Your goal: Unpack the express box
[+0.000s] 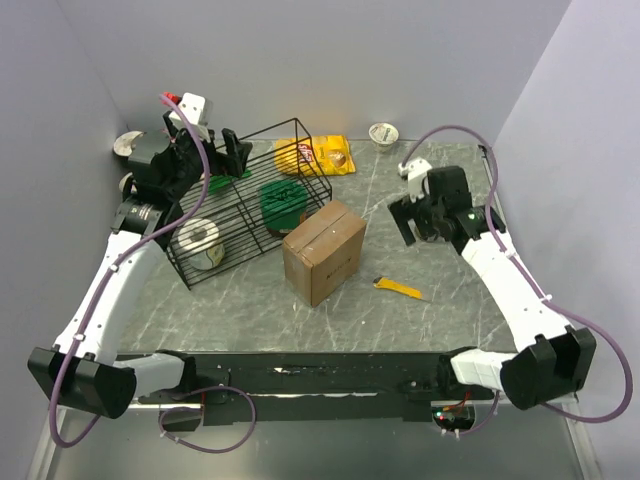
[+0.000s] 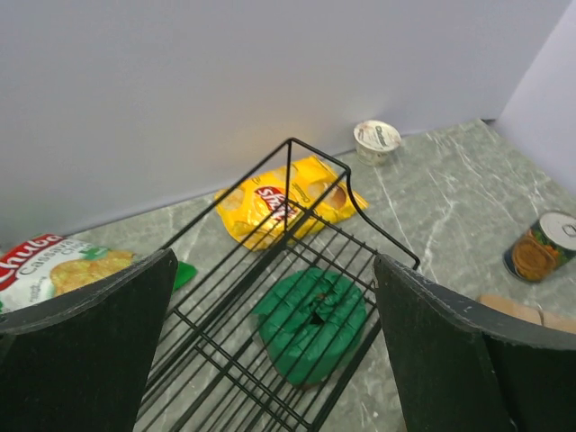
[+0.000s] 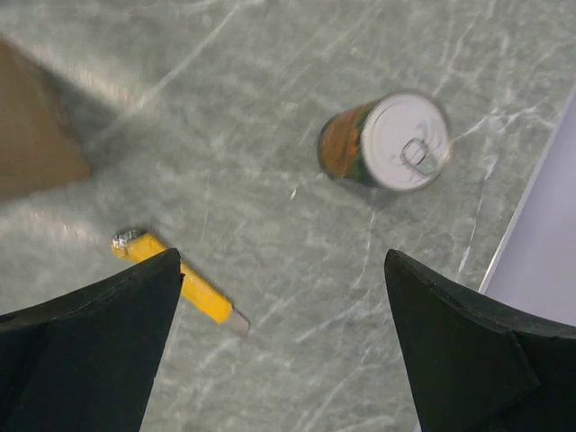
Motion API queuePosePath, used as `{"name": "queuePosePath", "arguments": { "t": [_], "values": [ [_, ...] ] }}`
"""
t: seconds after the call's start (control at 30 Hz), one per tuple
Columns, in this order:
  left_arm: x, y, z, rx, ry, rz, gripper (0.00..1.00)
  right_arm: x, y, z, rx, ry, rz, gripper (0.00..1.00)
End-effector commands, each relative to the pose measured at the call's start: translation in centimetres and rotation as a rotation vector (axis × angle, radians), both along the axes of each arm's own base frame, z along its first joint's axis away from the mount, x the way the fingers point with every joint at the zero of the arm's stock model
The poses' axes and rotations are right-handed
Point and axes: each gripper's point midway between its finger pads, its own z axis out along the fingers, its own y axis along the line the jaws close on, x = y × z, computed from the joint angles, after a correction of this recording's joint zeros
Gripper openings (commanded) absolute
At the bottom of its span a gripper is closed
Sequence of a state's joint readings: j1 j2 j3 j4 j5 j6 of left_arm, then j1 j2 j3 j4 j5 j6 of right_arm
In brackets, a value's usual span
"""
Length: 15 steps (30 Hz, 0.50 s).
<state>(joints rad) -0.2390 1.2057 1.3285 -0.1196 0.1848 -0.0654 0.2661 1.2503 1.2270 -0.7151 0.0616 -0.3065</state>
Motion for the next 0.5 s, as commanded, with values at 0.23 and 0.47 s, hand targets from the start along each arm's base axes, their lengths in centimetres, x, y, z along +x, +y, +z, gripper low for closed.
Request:
{"name": "queuePosePath", "arguments": {
  "t": [0.23, 0.47],
  "values": [
    [-0.6, -1.2, -1.4, -0.006, 0.045, -0.065, 0.96, -5.7, 2.3, -4.4, -0.070, 0.036, 0.468, 1.00],
    [-0.3, -1.6, -1.9, -0.006, 0.061, -0.083, 0.96, -7.6, 0.4, -8.0, -0.057, 0.154, 0.532, 0.94]
  ]
}}
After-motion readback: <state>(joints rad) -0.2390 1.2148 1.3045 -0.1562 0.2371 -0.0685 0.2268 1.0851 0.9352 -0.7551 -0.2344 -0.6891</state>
